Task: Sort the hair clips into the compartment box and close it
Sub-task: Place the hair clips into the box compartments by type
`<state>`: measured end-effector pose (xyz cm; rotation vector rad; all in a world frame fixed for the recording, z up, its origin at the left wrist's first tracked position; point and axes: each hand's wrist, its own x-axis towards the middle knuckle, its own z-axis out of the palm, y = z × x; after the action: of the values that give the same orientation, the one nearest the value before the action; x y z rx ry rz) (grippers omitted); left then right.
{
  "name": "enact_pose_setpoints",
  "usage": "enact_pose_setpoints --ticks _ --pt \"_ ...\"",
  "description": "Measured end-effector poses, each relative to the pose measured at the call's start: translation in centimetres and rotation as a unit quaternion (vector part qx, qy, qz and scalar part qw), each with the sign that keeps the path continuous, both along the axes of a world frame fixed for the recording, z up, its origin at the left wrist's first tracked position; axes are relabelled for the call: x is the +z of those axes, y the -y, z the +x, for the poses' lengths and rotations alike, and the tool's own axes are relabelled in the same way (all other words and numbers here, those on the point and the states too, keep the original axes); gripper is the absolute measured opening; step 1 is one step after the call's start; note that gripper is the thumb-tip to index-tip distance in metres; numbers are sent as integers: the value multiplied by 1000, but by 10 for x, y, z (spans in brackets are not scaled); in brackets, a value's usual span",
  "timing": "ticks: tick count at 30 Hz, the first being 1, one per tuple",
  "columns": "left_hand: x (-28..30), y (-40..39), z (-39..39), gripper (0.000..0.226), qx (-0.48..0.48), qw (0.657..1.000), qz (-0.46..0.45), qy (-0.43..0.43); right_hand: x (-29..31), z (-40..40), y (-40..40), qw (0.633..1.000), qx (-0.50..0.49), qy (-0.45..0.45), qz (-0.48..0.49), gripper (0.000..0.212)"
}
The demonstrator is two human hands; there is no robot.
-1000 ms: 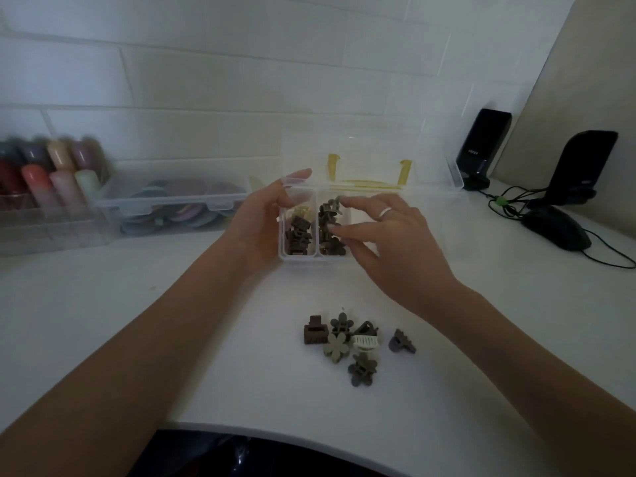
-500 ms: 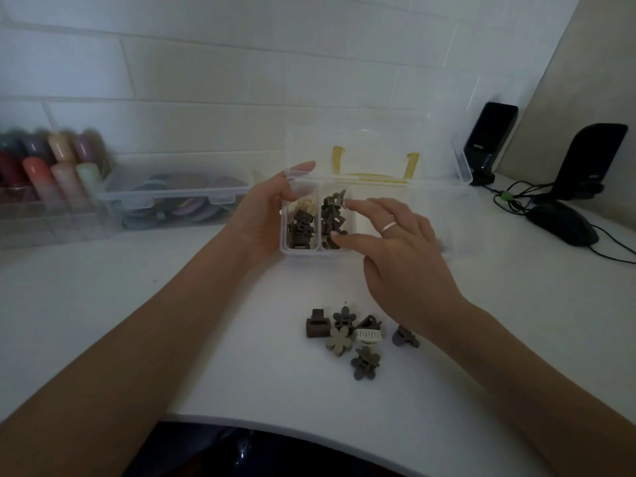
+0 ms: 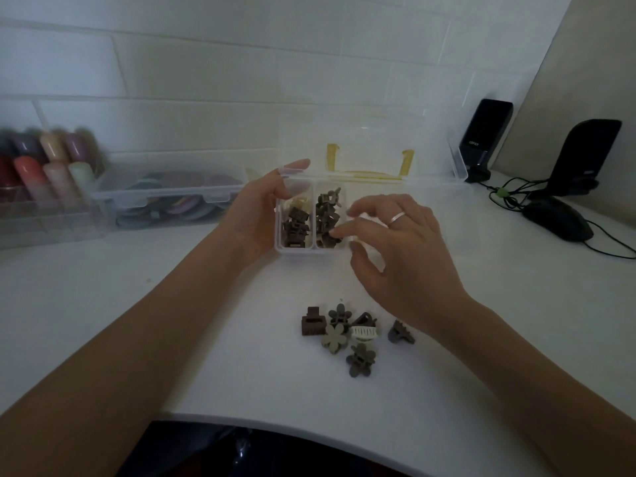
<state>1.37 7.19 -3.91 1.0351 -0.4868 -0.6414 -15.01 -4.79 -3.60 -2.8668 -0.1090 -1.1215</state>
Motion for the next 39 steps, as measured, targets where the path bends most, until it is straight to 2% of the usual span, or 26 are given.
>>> enact_pose_setpoints --ticks 2,5,10,17,21,29,34,39 --pt "0 0 1 60 -1 1000 2 4 8 -4 -3 993 84 -62 56 15" --pt "0 -1 1 61 0 1000 9 15 16 -10 -7 953 168 -229 103 16" --pt "-1 0 2 60 0 1000 0 4 14 -13 -8 909 160 -361 132 17" --pt "-1 -1 3 58 5 1000 1 11 13 -12 -8 882 123 -423 168 18" --pt "1 0 2 61 3 1000 -1 11 13 -11 -11 879 129 -421 182 15" --pt "0 0 2 65 5 1000 7 16 8 -7 -7 901 166 -334 223 14" --pt "0 0 0 58 7 1000 -1 20 11 -6 -6 914 183 -249 263 11" --pt "-1 -1 1 63 7 1000 5 26 10 -5 -3 933 157 -169 278 9"
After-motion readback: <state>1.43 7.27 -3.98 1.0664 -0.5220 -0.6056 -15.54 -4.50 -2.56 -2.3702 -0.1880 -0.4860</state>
